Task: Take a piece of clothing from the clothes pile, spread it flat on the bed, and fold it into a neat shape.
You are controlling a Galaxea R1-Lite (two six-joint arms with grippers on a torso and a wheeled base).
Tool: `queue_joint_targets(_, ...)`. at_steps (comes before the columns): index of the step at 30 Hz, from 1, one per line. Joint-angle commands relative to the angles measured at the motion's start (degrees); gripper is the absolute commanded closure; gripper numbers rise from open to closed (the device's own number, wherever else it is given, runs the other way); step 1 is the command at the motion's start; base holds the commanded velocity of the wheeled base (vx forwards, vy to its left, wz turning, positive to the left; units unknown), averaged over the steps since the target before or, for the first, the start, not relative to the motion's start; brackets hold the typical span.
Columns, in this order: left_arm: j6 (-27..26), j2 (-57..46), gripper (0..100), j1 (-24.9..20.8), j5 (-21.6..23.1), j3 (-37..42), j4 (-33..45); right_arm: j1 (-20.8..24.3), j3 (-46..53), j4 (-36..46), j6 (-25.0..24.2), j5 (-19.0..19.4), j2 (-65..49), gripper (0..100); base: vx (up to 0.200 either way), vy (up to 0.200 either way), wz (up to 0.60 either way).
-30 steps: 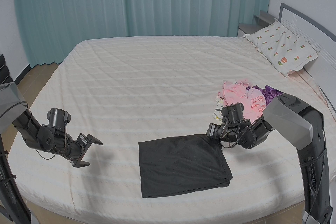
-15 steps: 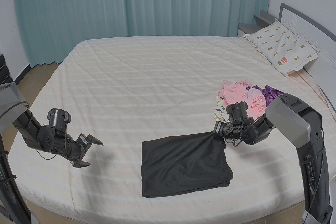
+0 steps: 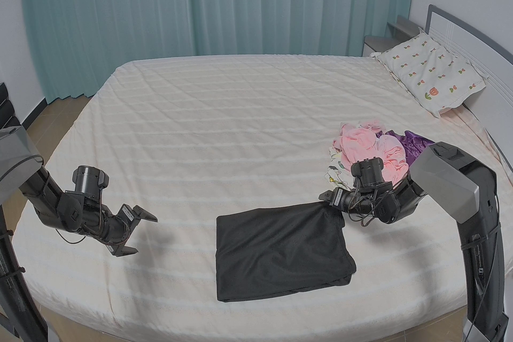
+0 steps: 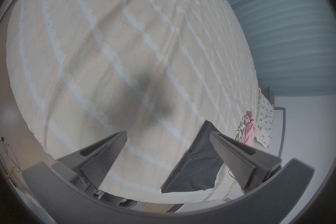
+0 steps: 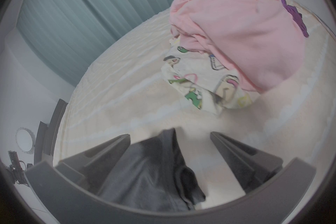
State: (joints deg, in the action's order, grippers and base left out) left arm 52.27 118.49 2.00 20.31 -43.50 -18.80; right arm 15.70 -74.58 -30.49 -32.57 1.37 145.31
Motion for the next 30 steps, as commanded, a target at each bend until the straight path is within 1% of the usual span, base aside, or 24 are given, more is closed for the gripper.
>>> queue_joint_targets(1, 0.02, 0.07, 0, 0.02, -0.01, -0.01, -0.01, -0.23, 9.81, -3.53, 2.08, 4.61, -5.92, 0, 0.0, 0.0, 0.0)
queue_joint_targets(2, 0.02, 0.07, 0, 0.02, -0.01, -0.01, -0.01, -0.23, 10.16, -3.7, 2.25, 4.79, -6.01, 0, 0.0, 0.0, 0.0)
queue_joint_targets(3, 0.02, 0.07, 0, 0.02, -0.01, -0.01, -0.01, -0.06, 13.94, -6.51, 5.85, 6.81, -6.36, 0, 0.0, 0.0, 0.0)
queue_joint_targets(5, 0.02, 0.07, 0, 0.02, -0.01, -0.01, -0.1, 0.12, 17.54, -9.59, 10.07, 8.48, -6.09, 0, 0.0, 0.0, 0.0)
queue_joint_targets(13, 0.02, 0.07, 0, 0.02, -0.01, -0.01, -0.01, 2.76, 19.3, -11.08, 14.47, 8.57, -3.19, 0, 0.0, 0.0, 0.0)
queue_joint_targets(19, 0.02, 0.07, 0, 0.02, -0.01, -0.1, -0.1, 3.55, 19.39, -11.08, 14.64, 9.62, -3.02, 0, 0.0, 0.0, 0.0)
queue_joint_targets(20, 0.02, 0.07, 0, 0.02, -0.01, -0.01, -0.1, 4.16, 19.65, -11.7, 14.64, 11.29, -2.67, 0, 0.0, 0.0, 0.0)
queue_joint_targets(21, 0.02, 0.07, 0, 0.02, -0.01, -0.01, -0.1, 4.6, 20.09, -12.67, 14.64, 11.82, -2.67, 0, 0.0, 0.0, 0.0)
queue_joint_targets(23, 0.02, 0.07, 0, 0.02, -0.01, -0.01, -0.1, 4.95, 20.44, -13.72, 14.56, 11.99, -2.58, 0, 0.0, 0.0, 0.0)
queue_joint_targets(24, 0.02, 0.07, 0, 0.02, -0.01, -0.01, -0.1, 5.66, 20.79, -16.62, 13.94, 12.08, -2.23, 0, 0.0, 0.0, 0.0)
queue_joint_targets(27, 0.02, 0.07, 0, 0.02, -0.01, -0.01, -0.1, 6.53, 21.32, -20.75, 13.24, 12.52, -1.26, 0, 0.0, 0.0, 0.0)
queue_joint_targets(30, 0.02, 0.07, 0, 0.02, -0.01, -0.01, -0.1, 6.8, 21.58, -21.28, 12.53, 13.58, -1.08, 0, 0.0, 0.0, 0.0)
